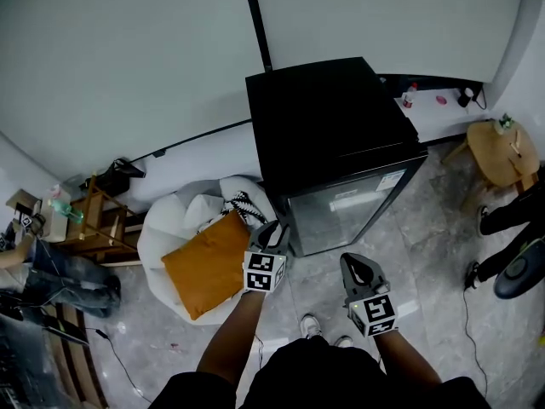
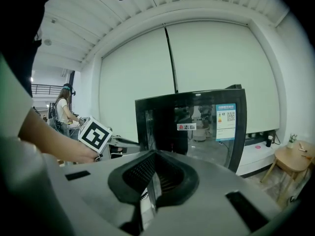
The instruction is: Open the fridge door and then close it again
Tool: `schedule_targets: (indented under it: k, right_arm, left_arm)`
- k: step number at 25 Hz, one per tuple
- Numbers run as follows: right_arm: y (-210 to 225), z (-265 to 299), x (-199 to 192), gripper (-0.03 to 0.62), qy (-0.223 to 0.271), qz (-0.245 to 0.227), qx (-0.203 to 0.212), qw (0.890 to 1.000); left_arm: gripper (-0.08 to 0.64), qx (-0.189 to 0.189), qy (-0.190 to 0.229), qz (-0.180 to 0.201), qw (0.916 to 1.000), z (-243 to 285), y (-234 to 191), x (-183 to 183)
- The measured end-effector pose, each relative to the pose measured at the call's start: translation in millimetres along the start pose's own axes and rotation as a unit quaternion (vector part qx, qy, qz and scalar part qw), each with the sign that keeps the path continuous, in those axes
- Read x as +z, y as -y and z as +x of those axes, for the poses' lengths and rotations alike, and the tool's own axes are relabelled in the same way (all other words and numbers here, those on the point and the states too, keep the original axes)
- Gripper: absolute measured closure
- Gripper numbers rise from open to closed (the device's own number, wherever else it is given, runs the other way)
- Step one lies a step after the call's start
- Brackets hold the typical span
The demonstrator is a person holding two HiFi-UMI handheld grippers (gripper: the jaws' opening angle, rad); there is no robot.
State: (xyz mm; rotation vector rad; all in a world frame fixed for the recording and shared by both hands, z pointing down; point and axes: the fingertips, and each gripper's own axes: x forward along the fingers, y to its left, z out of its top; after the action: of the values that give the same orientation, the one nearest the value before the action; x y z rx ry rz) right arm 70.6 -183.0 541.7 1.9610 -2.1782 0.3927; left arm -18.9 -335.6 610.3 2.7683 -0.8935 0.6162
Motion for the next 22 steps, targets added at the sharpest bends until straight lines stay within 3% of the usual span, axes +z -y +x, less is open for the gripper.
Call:
schedule_targets:
  k: [6,9,11,22]
  right_arm:
    - [0,0,-4,0.574,-0.006,0.000,-0.005,1.000]
    - [-1,2,-1,0.575,-0.004,-0.004,-0.004,1.000]
    - [-2,4,0,0.574,-0.003,-0.005,-0.003,1.000]
    - [-1,5,0,0.575,-0.002,-0.008,-0.006,1.000]
  left_arm:
    - [0.465,0.002,0.004,-0.003,1.0000,1,-4,-2]
    - [0.461,0.004,0.006,-0.001,1.0000,0,-4,-2]
    - [0.422,0.008,0.006,-0.002,0.9999,-1,-6,-2]
    - [0.422,0.000,0.012,0.008,0.9999,10,-4,12]
